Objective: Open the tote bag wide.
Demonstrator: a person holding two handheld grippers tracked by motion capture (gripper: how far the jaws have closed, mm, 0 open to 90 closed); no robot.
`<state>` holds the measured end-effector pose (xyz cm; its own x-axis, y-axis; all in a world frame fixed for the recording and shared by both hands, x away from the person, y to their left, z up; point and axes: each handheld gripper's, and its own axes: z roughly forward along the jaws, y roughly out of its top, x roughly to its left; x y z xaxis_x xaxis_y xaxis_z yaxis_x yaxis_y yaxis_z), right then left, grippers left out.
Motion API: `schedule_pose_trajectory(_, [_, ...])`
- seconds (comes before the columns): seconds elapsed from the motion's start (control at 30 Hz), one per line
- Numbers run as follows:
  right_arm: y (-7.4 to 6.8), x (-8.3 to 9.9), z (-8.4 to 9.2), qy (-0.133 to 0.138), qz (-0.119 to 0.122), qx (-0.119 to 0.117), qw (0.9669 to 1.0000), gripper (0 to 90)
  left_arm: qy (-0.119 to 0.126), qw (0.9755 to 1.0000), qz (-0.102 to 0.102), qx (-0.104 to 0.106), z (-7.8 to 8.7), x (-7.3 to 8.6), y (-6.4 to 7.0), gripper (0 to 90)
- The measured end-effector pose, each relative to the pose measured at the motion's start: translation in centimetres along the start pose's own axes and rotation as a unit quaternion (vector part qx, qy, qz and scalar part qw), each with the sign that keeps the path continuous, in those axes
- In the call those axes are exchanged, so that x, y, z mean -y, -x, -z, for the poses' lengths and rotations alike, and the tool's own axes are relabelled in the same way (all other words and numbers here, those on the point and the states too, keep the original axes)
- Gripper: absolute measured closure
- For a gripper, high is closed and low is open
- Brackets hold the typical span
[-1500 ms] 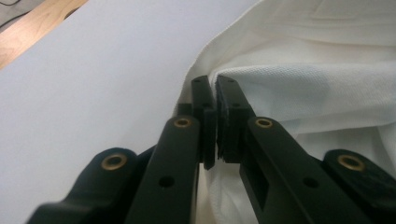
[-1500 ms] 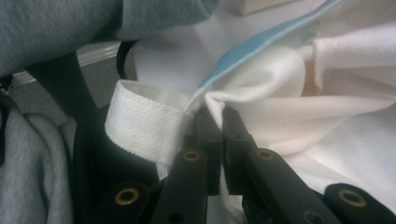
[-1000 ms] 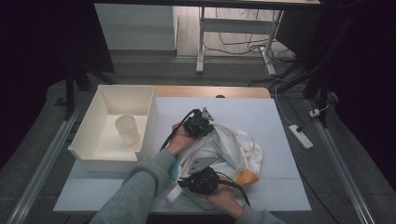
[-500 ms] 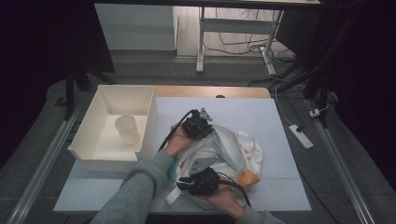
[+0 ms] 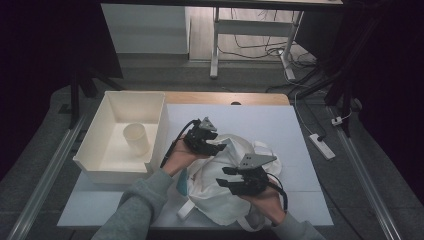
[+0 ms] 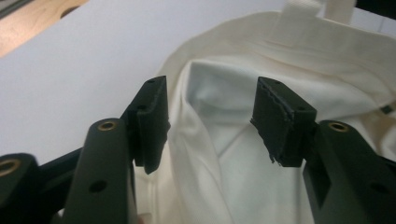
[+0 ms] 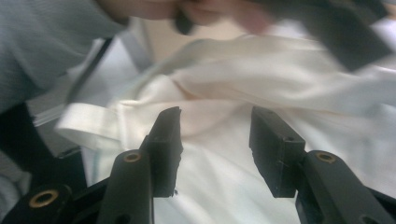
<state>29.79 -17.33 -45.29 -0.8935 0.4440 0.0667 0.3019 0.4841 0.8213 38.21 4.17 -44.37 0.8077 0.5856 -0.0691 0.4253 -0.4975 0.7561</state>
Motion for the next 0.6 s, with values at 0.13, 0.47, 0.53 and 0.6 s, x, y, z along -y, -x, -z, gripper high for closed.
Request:
schedule_pose_trajectory(0.13, [1.1, 0.5, 1.0, -0.003, 0.007, 0.027, 0.9996, 53.5, 0.005, 0.9998, 0.01, 0.019, 0.8, 0.8, 0.2, 42.9])
schedule_pose_trajectory(0.47, [3.4, 1.7, 3.3, 0.009, 0.013, 0.072, 0.9973, 52.6, 0.017, 0.9991, 0.005, 0.04, 2.6, 1.6, 1.2, 41.7])
schedule_pose_trajectory(0.53, [3.9, 1.9, 3.8, 0.014, 0.01, 0.075, 0.9971, 52.0, 0.024, 0.9989, 0.001, 0.041, 3.4, 1.6, 1.5, 41.4])
schedule_pose_trajectory(0.6, [4.4, 2.1, 4.1, 0.014, 0.007, 0.08, 0.9967, 51.6, 0.026, 0.9989, -0.004, 0.039, 4.1, 1.6, 1.8, 40.6])
